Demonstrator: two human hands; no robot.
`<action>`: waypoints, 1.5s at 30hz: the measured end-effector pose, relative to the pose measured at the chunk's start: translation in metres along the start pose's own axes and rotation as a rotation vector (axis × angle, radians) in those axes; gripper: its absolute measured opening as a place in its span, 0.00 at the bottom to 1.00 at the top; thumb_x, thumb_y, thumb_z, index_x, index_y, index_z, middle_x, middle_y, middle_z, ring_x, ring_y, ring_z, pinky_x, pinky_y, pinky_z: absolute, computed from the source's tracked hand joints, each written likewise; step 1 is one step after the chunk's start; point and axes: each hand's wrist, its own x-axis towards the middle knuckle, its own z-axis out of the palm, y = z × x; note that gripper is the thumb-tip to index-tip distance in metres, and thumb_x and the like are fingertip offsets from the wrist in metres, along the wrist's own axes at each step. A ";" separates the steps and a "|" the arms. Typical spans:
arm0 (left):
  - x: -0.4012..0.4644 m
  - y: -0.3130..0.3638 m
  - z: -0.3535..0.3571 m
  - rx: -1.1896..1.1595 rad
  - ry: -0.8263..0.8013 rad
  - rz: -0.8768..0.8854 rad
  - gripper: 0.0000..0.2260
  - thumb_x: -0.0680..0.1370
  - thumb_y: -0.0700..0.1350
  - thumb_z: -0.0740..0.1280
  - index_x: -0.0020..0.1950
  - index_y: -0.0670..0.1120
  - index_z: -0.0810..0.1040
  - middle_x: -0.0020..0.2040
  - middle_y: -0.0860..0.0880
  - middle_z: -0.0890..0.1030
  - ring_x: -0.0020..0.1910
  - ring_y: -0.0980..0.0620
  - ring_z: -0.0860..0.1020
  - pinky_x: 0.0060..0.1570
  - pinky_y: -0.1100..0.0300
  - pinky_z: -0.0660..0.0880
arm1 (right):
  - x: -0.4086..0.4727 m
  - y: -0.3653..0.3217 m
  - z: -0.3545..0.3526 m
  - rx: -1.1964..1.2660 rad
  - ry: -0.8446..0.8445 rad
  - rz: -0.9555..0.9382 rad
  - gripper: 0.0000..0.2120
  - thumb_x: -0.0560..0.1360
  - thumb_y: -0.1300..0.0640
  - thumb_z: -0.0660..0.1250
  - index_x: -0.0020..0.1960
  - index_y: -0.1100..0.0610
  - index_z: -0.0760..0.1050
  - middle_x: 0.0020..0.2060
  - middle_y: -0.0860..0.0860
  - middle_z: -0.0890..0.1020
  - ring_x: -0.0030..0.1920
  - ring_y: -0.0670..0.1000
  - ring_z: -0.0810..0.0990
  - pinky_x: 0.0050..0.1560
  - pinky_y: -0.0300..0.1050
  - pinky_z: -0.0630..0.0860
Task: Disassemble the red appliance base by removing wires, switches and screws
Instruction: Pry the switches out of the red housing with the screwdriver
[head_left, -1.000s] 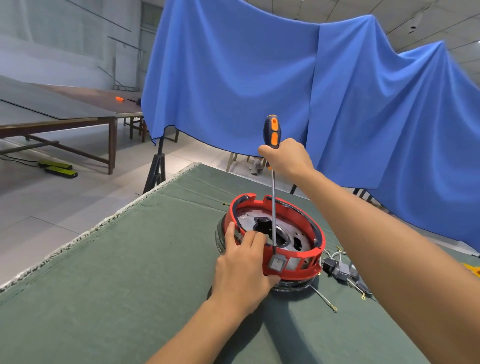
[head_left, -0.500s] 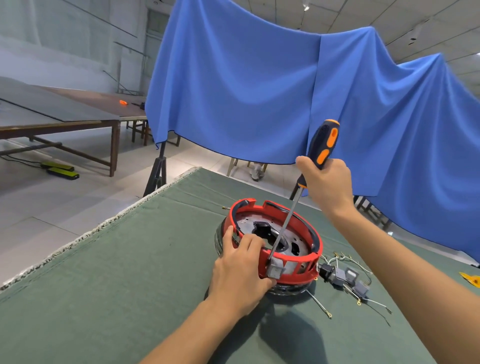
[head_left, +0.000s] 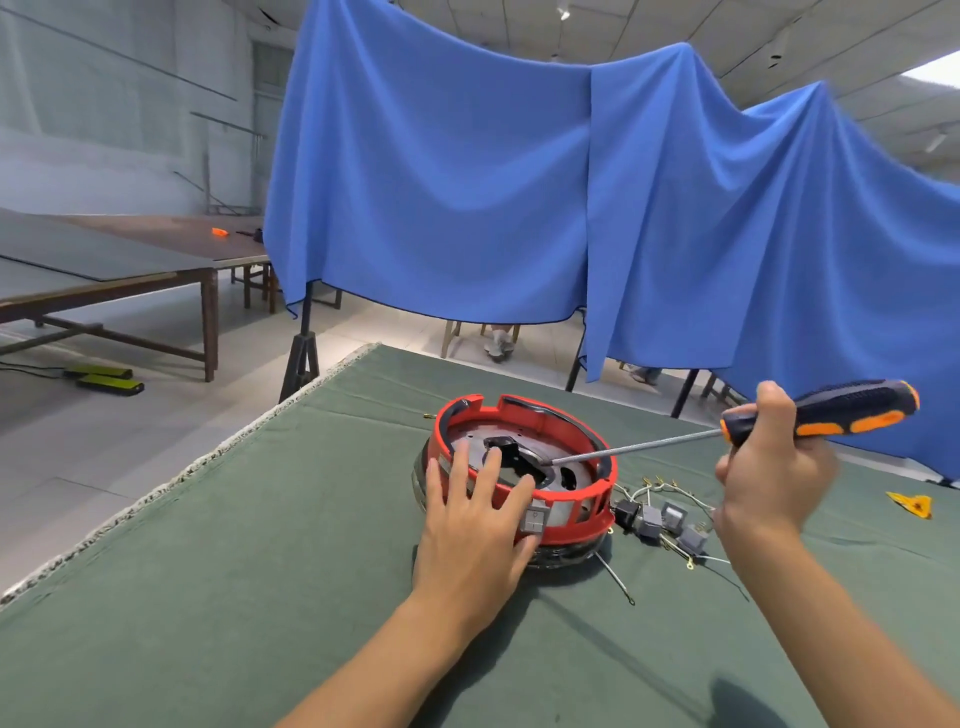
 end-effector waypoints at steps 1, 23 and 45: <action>0.000 0.002 0.002 0.011 0.097 0.068 0.18 0.66 0.51 0.76 0.55 0.49 0.82 0.59 0.41 0.80 0.62 0.35 0.75 0.58 0.35 0.72 | 0.001 0.003 -0.005 0.048 0.052 0.054 0.16 0.68 0.44 0.67 0.30 0.55 0.71 0.21 0.46 0.73 0.22 0.48 0.65 0.24 0.41 0.62; -0.006 0.018 -0.009 -0.701 0.363 -0.044 0.13 0.71 0.45 0.73 0.52 0.41 0.79 0.47 0.49 0.77 0.46 0.55 0.77 0.47 0.59 0.76 | -0.060 0.034 -0.046 0.046 -0.613 0.074 0.09 0.74 0.53 0.69 0.55 0.49 0.76 0.39 0.54 0.86 0.29 0.58 0.84 0.22 0.41 0.75; -0.005 0.003 0.008 -0.172 -0.039 -0.034 0.26 0.71 0.46 0.73 0.67 0.43 0.73 0.69 0.44 0.72 0.72 0.42 0.65 0.72 0.46 0.57 | -0.012 0.085 -0.079 -0.924 -0.461 -0.299 0.20 0.63 0.68 0.74 0.50 0.53 0.72 0.34 0.58 0.81 0.36 0.65 0.76 0.36 0.51 0.72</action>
